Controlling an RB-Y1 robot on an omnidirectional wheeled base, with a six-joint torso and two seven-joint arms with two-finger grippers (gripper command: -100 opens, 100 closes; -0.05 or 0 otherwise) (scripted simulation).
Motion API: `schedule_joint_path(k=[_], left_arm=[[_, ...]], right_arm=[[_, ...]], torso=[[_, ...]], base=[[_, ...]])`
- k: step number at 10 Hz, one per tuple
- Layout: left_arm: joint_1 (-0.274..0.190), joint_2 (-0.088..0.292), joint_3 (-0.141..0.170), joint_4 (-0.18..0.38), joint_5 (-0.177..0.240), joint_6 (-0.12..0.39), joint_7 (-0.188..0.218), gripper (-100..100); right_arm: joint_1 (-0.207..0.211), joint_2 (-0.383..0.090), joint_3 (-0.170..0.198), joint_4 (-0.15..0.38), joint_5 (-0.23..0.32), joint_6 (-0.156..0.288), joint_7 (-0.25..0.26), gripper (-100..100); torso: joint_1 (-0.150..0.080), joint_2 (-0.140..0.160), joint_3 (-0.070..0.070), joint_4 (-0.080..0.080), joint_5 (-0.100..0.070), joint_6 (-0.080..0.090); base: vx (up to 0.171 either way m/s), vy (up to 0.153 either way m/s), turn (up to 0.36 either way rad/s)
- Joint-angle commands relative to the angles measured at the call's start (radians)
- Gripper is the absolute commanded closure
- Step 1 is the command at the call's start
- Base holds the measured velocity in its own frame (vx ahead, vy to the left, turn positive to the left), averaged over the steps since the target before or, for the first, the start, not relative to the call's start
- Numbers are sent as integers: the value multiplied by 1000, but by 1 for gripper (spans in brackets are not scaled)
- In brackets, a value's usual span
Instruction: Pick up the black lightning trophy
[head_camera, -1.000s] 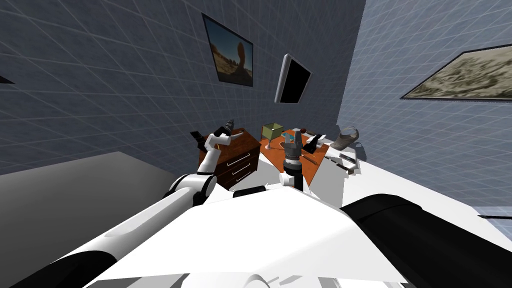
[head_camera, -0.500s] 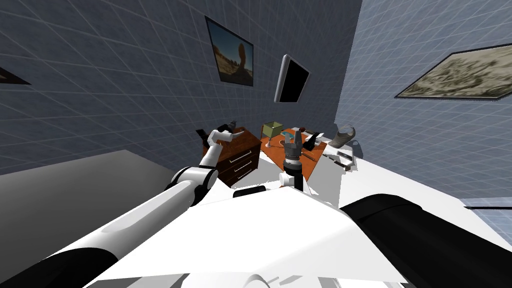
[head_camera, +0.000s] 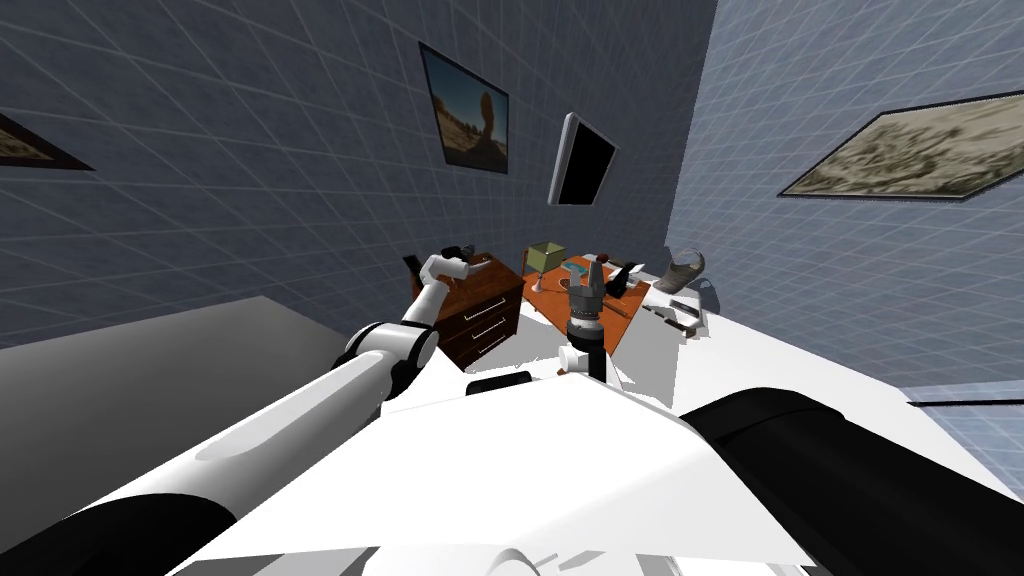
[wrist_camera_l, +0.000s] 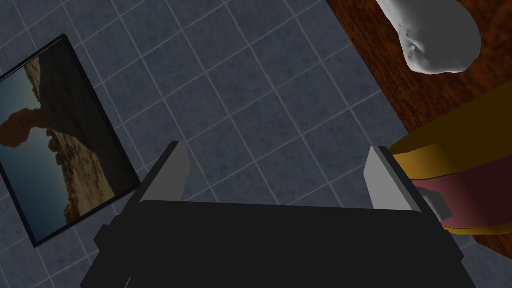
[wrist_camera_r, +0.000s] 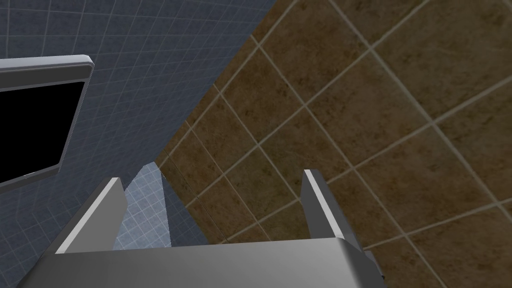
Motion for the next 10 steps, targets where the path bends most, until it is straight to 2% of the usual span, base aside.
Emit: schedule_joint_path(k=[1,2,3,4,5,6,7,8,9,10], left_arm=[[-41,0,-3,50,-4,36,-9,-100],[-41,0,-3,75,-4,36,-9,-100],[-90,-3,-9,116,-14,78,-26,-100],[-104,-3,-9,151,-14,89,-26,-100],[-146,-7,-15,189,-25,120,-43,-100],[-166,-7,-15,217,-25,141,-43,-100],[-166,-7,-15,248,-25,141,-43,-100],[-166,-7,-15,252,-25,141,-43,-100],[-207,-11,-21,280,-36,192,-59,-100],[-227,-11,-21,308,-36,192,-59,-100]], right_arm=[[0,0,0,0,0,0,0,0],[0,0,0,0,0,0,0,0],[0,0,0,0,0,0,0,0],[0,0,0,0,0,0,0,0],[0,0,0,0,0,0,0,0],[0,0,0,0,0,0,0,0],[0,0,0,0,0,0,0,0],[0,0,0,0,0,0,0,0],[0,0,0,0,0,0,0,0],[0,0,0,0,0,0,0,0]], torso=[[0,0,0,0,0,0],[1,0,0,0,0,0],[0,-2,-1,0,0,0],[2,-1,-1,0,0,0],[2,-1,0,0,1,0],[4,2,1,0,1,0],[3,2,1,1,1,0],[0,-2,-1,0,0,-1],[-3,-5,-3,-1,0,0],[-1,-4,-2,-1,0,0]], base=[[-103,93,-32],[-45,52,-5],[-71,96,-22],[-92,97,-32],[-129,122,-26],[-119,103,-31],[-47,40,-3],[2,2,11],[-45,54,-25],[-67,90,-31]])
